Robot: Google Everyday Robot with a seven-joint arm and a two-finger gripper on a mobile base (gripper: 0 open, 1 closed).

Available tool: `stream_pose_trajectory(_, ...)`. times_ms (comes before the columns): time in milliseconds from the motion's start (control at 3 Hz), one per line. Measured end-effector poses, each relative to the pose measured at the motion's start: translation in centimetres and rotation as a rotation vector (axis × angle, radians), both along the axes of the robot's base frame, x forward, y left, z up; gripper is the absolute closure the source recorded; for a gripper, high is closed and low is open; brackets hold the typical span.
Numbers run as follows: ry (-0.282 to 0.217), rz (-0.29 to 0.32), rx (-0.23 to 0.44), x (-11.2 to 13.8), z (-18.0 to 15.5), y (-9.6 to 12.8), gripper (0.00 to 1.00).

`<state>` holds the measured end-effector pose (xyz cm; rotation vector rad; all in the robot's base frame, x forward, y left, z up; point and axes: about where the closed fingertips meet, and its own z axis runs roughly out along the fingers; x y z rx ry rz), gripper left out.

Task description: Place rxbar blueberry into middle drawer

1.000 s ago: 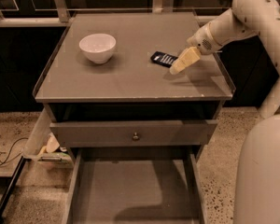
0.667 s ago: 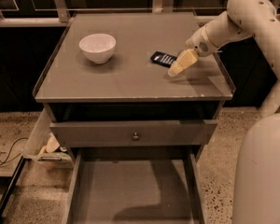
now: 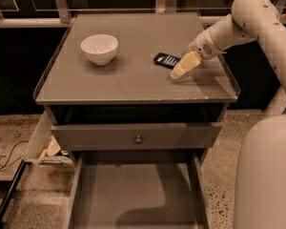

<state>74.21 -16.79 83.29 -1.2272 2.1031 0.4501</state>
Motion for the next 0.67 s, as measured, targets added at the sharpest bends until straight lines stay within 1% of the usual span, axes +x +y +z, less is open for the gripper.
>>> stream_pose_trajectory(333,0.021,0.006,0.014,0.10,-0.43,0.18,0.00)
stream_pose_trajectory(667,0.021,0.006,0.014,0.10,-0.44,0.18,0.19)
